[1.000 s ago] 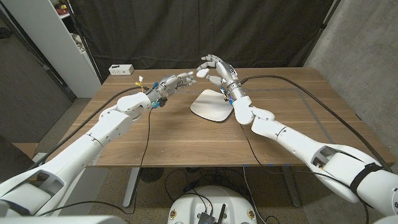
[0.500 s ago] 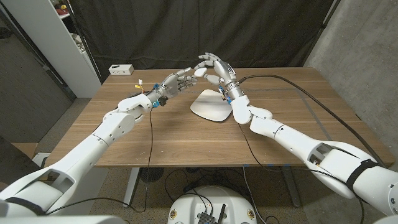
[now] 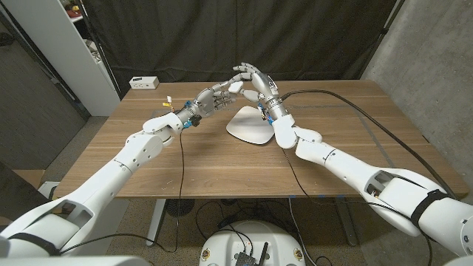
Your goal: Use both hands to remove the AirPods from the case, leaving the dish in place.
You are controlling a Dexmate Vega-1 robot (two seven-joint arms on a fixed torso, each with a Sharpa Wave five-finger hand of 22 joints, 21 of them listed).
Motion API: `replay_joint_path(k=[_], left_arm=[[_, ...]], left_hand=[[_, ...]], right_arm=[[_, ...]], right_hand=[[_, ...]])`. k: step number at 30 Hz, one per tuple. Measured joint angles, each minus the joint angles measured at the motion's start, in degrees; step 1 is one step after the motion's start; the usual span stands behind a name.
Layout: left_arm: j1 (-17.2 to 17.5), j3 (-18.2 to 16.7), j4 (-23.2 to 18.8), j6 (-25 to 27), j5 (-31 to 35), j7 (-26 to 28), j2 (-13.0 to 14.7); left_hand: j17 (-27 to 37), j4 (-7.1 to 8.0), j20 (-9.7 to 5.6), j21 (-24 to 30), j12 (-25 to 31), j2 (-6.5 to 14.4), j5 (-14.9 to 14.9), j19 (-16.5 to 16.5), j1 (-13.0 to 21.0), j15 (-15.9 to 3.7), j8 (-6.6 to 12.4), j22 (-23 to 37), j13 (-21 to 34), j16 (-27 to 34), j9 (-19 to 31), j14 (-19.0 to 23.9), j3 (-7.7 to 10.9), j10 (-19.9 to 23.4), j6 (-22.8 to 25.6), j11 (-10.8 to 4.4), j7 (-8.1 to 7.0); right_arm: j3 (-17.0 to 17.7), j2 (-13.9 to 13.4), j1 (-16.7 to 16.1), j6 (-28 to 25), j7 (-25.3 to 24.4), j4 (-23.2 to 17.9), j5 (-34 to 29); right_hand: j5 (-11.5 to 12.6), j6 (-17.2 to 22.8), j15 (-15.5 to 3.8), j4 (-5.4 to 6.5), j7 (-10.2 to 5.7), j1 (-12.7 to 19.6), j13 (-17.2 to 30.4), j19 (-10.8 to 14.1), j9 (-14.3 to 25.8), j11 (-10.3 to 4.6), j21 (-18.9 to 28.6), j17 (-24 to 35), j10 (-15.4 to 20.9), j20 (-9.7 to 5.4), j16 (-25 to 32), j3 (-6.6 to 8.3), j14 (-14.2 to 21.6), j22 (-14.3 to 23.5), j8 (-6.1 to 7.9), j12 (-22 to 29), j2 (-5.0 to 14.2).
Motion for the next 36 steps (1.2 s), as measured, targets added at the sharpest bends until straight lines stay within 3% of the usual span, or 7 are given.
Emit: replay_joint_path(k=[3,9,16,24,32,36], left_arm=[[0.00,0.19,-0.04,0.09,0.17,0.27,-0.01],[0.01,0.67,-0.67,0.27,0.82,1.07,0.02],[0.01,1.03,-1.12,0.54,1.26,2.04,0.05],[0.95,0.92,-1.51,-0.42,1.46,3.71,-0.97],[1.69,0.52,-1.36,-1.15,0.39,3.92,-2.01],[1.71,0.43,-0.76,-1.60,-0.49,2.84,-2.41]], left_hand=[[-0.14,-0.86,-0.41,-0.21,0.22,0.58,0.00,0.41,2.25,-0.63,0.65,0.05,-0.27,0.20,0.26,1.24,0.54,1.03,1.41,-1.03,-1.39],[-0.15,-1.89,-0.71,-0.63,0.51,0.27,-0.01,0.71,4.95,-1.77,1.41,0.28,-0.69,0.20,0.76,2.40,1.08,2.74,3.80,-1.90,-2.33],[-0.14,-2.90,-1.43,-1.10,1.55,0.53,-0.20,2.05,12.50,-4.19,3.99,0.28,-1.32,0.19,2.27,4.81,2.62,6.63,9.46,-3.92,-4.73],[-0.14,-2.90,-1.43,-1.10,2.33,-1.76,-1.78,2.67,14.79,-5.30,4.43,0.55,-1.86,0.41,3.95,7.35,4.99,9.28,10.70,-5.14,-6.23],[-0.14,-2.97,-1.43,-1.53,2.33,-2.04,-2.22,2.67,15.95,-5.30,4.41,0.54,-1.85,0.41,4.66,7.35,5.06,9.60,10.65,-5.44,-6.56],[-0.13,-2.96,-1.36,-1.54,2.22,-2.06,-2.22,2.60,15.99,-5.30,4.79,0.54,-1.85,0.27,5.10,7.34,5.05,9.25,10.84,-5.79,-6.75]], right_arm=[[-0.11,0.00,-0.16,-0.02,0.00,-0.34,-0.14],[-0.27,-0.09,-0.42,-0.21,0.07,-0.97,-0.51],[-0.33,-0.20,-0.69,-0.40,0.72,-1.60,-0.69],[-0.06,-0.63,-1.16,-0.59,1.54,-2.59,-0.69],[0.43,-1.09,-1.54,-0.58,2.73,-3.50,-0.14],[0.91,-1.54,-1.95,-0.71,3.49,-4.41,0.22]], right_hand=[[0.22,0.51,0.28,0.00,-0.05,-0.17,0.19,0.00,-0.16,0.29,0.00,0.00,0.33,0.00,-0.09,0.00,0.28,0.00,-0.02,0.00,-0.20],[0.62,1.76,0.31,-0.01,0.53,-0.09,0.26,-0.15,-0.22,0.01,0.01,-0.01,0.62,-0.15,-0.31,-0.46,0.31,0.01,0.36,0.00,-1.11],[1.02,2.37,0.31,0.00,0.54,-0.09,0.26,-0.22,-0.45,0.27,0.01,-0.01,0.88,-0.22,-0.54,-0.47,0.31,0.01,0.36,0.00,-1.11],[1.55,2.68,0.31,-0.01,1.49,0.05,0.54,-0.42,-0.84,0.27,0.01,0.26,0.88,-0.01,-0.54,-0.46,0.31,0.01,-0.50,-0.22,-0.97],[1.55,2.15,0.31,-0.01,2.19,0.52,0.53,-0.42,-0.97,0.08,0.01,0.27,0.68,0.00,-0.98,-0.46,0.31,0.02,-1.02,-0.63,-0.50],[1.55,1.68,0.31,0.07,2.83,0.44,0.60,-0.42,-0.97,0.32,0.01,0.27,0.43,0.00,-0.98,-0.54,0.31,0.02,-2.03,-0.80,-0.43]])
